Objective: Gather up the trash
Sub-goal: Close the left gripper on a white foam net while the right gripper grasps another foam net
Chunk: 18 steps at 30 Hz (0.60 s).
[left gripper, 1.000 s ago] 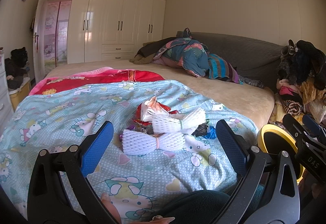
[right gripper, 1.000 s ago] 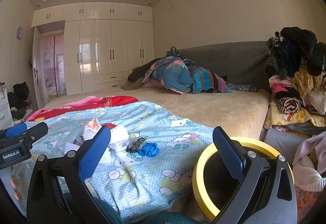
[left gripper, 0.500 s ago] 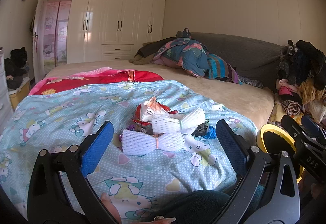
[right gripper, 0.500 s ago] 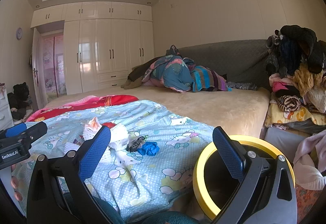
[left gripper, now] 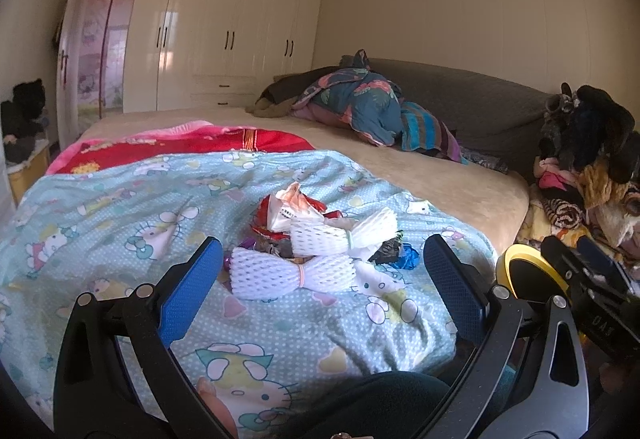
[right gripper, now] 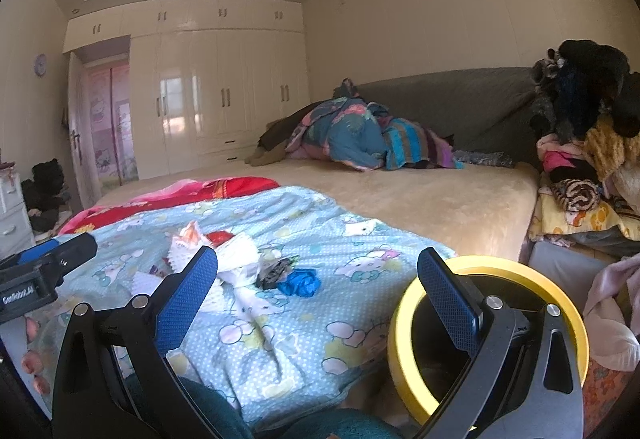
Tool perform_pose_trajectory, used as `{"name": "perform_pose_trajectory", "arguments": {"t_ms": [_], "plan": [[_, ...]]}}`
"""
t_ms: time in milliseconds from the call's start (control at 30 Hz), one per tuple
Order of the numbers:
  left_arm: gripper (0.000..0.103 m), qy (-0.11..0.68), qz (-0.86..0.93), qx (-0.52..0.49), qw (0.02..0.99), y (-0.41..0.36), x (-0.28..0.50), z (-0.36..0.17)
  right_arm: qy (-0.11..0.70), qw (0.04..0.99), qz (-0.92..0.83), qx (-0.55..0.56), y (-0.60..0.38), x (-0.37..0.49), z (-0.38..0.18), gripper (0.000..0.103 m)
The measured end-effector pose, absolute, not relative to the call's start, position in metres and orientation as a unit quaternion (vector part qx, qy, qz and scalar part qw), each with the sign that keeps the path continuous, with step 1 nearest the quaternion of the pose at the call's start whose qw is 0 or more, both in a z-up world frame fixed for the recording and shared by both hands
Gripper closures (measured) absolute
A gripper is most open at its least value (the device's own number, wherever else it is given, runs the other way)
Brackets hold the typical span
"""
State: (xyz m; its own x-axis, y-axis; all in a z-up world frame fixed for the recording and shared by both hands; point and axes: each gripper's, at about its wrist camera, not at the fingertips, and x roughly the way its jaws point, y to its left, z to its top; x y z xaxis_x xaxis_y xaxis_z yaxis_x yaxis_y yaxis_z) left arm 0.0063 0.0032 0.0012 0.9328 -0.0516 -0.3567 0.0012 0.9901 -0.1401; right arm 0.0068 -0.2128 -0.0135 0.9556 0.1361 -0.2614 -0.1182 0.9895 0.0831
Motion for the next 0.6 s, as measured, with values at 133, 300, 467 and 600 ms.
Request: {"name": "perform_pose_trajectory", "arguments": {"t_ms": [133, 300, 467, 600], "plan": [[0.011, 0.184, -0.003, -0.078, 0.980, 0.014, 0.011, 0.000, 0.149, 0.984, 0.089, 0.033, -0.203, 0.014, -0.013, 0.006], [0.011, 0.180, 0.021, -0.091, 0.979, 0.034, 0.017, 0.000, 0.165, 0.979, 0.121, 0.022, -0.185, 0.030, -0.009, 0.006], [0.011, 0.177, 0.048, -0.103, 0.978, 0.056, 0.022, 0.000, 0.172, 0.974, 0.147, 0.013, -0.164, 0.043, -0.003, 0.006], [0.011, 0.176, 0.065, -0.110, 0.976, 0.073, 0.026, 0.002, 0.175, 0.971, 0.163, 0.006, -0.149, 0.053, 0.002, 0.006]]}}
